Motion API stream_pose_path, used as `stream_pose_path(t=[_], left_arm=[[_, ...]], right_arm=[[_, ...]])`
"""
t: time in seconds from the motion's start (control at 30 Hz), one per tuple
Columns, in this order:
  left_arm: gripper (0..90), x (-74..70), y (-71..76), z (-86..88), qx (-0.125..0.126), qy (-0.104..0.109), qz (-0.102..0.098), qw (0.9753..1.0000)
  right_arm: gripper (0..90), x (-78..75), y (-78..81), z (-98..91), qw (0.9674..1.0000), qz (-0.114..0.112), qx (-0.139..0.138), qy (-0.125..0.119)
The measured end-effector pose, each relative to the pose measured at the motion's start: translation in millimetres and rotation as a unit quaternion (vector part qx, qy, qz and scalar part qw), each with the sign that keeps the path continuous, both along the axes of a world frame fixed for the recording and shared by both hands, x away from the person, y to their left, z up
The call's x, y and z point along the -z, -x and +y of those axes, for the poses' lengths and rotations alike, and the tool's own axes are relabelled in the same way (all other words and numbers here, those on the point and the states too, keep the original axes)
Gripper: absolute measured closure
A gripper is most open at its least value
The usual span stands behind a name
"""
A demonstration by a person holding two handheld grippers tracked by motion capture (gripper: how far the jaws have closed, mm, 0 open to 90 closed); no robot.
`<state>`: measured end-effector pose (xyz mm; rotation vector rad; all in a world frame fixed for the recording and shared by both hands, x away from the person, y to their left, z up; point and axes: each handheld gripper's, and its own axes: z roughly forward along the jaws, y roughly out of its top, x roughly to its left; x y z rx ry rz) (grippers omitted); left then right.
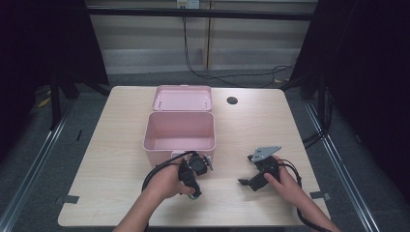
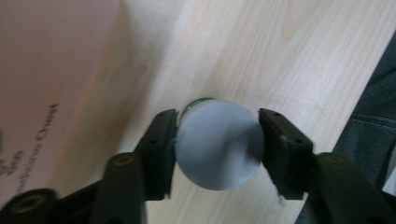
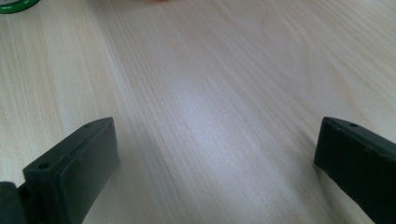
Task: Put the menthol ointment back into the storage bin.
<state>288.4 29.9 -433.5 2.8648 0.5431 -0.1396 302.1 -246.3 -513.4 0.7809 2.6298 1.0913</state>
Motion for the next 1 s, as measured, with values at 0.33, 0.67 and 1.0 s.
stream_pose_path(t=[0.33,0.67,1.0], left_arm=[[50.4,-5.6,2.3,-4.3,-0.003,0.000,0.005,1.0000],[50.4,-14.9,2.5,-2.9,-0.010,-0.020,0.015,0.9996],[50.4,-30.8,4.8,-2.9,-0.011,-0.032,0.027,0.9991]], right_arm=[[0.0,0.0,0.0,0.0,1.0000,0.000,0.000,0.000],[0.0,0.0,0.0,0.0,1.0000,0.000,0.000,0.000],[0.0,-0.1,0.0,0.0,1.0000,0.000,0.000,0.000]])
